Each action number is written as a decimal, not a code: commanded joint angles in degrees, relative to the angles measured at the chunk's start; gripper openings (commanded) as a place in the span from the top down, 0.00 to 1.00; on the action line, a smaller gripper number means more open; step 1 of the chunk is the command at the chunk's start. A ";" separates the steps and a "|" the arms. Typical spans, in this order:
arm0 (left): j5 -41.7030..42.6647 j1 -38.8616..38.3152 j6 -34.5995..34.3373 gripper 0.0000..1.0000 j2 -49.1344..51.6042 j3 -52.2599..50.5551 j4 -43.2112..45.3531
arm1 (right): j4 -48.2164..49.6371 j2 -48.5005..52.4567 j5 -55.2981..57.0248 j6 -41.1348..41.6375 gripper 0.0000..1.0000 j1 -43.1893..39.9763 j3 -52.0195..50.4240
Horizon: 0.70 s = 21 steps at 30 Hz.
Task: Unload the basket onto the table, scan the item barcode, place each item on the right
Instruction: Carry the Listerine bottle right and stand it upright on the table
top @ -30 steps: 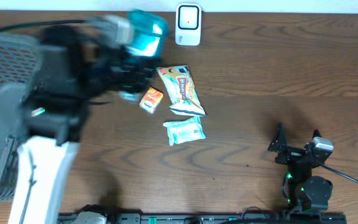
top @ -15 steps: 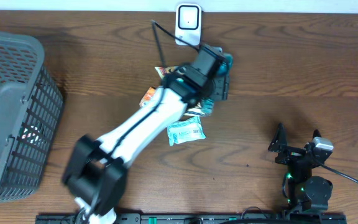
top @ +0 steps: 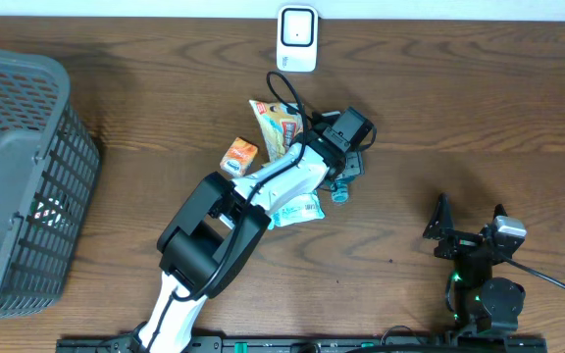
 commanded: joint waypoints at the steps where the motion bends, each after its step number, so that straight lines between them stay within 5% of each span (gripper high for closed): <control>1: -1.88 -0.42 -0.92 0.47 -1.40 1.14 0.22 | -0.22 -0.26 -0.11 0.42 0.01 0.26 -0.07; 10: -7.50 -4.50 -0.92 0.46 -0.90 0.63 -0.02 | -0.22 -0.26 -0.11 0.42 0.01 0.26 -0.07; 21: -10.84 -6.12 1.29 0.27 -1.49 0.42 -0.04 | -0.22 -0.26 -0.11 0.42 0.01 0.26 -0.07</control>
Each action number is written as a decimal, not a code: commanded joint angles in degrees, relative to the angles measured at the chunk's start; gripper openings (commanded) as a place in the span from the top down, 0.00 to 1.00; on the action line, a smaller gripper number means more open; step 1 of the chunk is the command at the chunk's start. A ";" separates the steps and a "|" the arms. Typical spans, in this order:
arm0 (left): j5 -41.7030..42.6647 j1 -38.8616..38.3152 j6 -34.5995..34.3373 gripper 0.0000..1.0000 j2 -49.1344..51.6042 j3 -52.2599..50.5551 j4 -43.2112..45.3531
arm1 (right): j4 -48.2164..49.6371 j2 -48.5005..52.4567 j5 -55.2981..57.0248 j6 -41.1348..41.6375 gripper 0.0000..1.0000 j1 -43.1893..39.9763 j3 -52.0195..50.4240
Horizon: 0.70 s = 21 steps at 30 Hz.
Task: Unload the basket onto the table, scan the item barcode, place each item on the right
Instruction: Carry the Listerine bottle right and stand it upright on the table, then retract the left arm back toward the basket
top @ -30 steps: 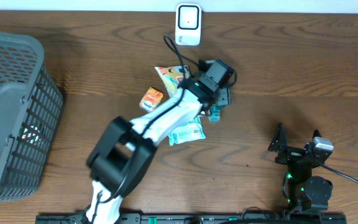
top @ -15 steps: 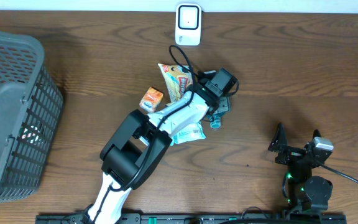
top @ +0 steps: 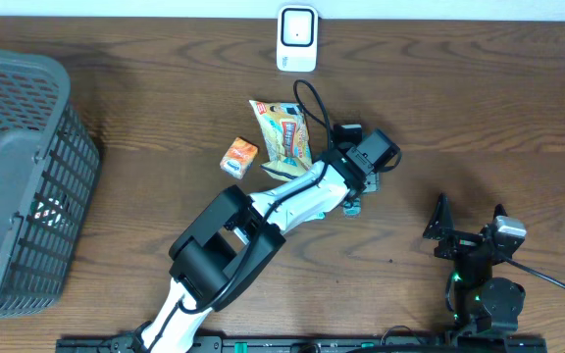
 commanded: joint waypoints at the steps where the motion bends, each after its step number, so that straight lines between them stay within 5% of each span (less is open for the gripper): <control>1: -2.73 0.44 2.75 0.26 -2.03 0.46 0.31 | -0.20 -0.26 -0.09 0.42 0.01 0.26 -0.07; 3: -2.78 0.46 7.39 0.04 -4.20 0.57 0.33 | -0.20 -0.26 -0.09 0.42 0.01 0.26 -0.07; 4: -2.80 0.55 8.92 0.02 -5.25 0.63 0.31 | -0.20 -0.26 -0.09 0.42 0.01 0.26 -0.07; 12: -2.73 5.79 18.05 0.02 -23.74 1.27 -3.30 | -0.20 -0.26 -0.09 0.42 0.01 0.26 -0.07; 21: -2.73 26.25 26.05 0.02 -52.41 1.60 -9.20 | -0.20 -0.26 -0.09 0.42 0.01 0.26 -0.07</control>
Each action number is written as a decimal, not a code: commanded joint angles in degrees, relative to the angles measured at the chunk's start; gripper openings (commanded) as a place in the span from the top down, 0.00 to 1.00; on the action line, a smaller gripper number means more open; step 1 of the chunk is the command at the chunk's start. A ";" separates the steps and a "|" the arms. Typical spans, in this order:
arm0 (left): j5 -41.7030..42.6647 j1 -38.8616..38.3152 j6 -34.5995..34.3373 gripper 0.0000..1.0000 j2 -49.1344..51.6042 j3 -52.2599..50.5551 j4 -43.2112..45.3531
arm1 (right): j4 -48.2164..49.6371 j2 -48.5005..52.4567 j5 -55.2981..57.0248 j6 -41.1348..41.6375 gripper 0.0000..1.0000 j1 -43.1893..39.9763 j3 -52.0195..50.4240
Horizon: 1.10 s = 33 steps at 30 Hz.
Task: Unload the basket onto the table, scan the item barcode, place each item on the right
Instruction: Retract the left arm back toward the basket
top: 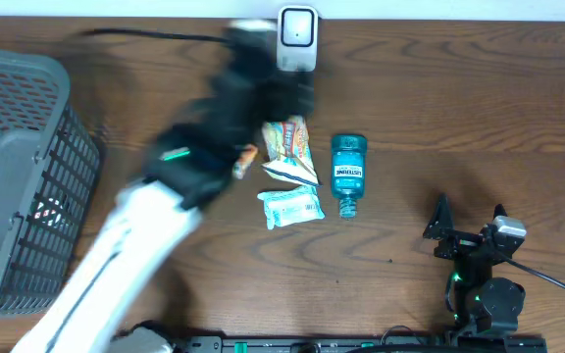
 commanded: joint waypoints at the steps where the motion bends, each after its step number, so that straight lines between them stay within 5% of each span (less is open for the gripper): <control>1: -0.79 11.54 4.42 0.02 -11.43 1.14 -2.03 | -0.20 -0.24 -0.09 0.42 0.01 0.26 -0.07; 8: -0.83 41.27 2.84 0.02 -22.93 1.14 -10.64 | -0.20 -0.24 -0.09 0.42 0.01 0.26 -0.07; 16: 2.93 69.33 -12.17 0.03 -16.83 -0.57 -28.09 | -0.20 -0.24 -0.09 0.42 0.01 0.26 -0.07; 23: 15.32 75.97 -20.26 0.02 -2.14 -1.20 -30.56 | -0.20 -0.24 -0.09 0.42 0.01 0.26 -0.07; 33: 15.85 75.91 -19.12 0.02 20.39 -1.20 -34.29 | -0.20 -0.24 -0.09 0.42 0.01 0.26 -0.07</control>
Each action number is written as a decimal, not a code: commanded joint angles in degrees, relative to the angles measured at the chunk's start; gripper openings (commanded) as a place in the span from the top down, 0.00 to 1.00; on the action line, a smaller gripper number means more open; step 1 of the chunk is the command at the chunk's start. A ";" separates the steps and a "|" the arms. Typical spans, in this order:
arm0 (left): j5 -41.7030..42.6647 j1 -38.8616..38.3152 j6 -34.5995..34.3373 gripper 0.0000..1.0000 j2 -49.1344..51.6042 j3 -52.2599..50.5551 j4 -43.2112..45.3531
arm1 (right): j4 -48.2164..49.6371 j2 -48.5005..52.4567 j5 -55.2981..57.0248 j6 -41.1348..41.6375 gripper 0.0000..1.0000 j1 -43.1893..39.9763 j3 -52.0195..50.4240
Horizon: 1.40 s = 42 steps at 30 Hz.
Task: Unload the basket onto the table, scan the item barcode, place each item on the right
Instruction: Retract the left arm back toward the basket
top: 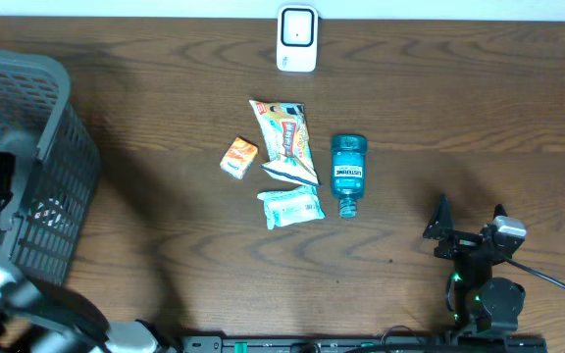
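Observation:
The white barcode scanner (296,39) stands at the table's far edge. Below it lie a snack bag (284,137), a small orange box (239,157), a teal mouthwash bottle (348,172) and a white-and-teal packet (292,208). My left arm reaches in at the far left, and its dark gripper is blurred over the grey basket (62,118). How its fingers stand is unclear, and nothing shows in them. My right gripper (470,218) rests open near the front right, away from every item.
The grey mesh basket fills the left side of the table. A black cable runs from the right arm's base toward the right edge.
My left arm was a blur near the scanner at the top centre and is now at the far left over the basket. The four items and the right arm have not moved.
My left gripper was over the items beside the snack bag, covering most of the mouthwash bottle, then a little further right. Then it was up by the scanner, with the bottle lying uncovered on the table. Now it is over the basket.

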 commanded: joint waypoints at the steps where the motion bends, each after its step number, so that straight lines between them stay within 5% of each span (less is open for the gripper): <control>1: 0.87 0.24 -2.84 0.02 7.19 -0.22 -0.70 | -0.22 -0.26 -0.09 0.42 0.01 0.26 -0.07; 7: 0.90 0.17 -10.03 0.02 15.87 -0.22 -0.17 | -0.22 -0.26 -0.09 0.42 0.01 0.26 -0.07; 30: 0.83 -0.61 -10.36 0.00 21.99 -9.62 12.96 | -0.22 -0.26 -0.11 0.42 0.01 0.26 -0.07; 34: 0.87 -0.68 -9.31 0.19 21.77 -10.32 12.44 | -0.22 -0.26 -0.09 0.42 0.01 0.26 -0.07; 42: 0.87 0.31 -7.04 0.34 16.44 -8.35 11.78 | -0.22 -0.26 -0.09 0.42 0.01 0.26 -0.07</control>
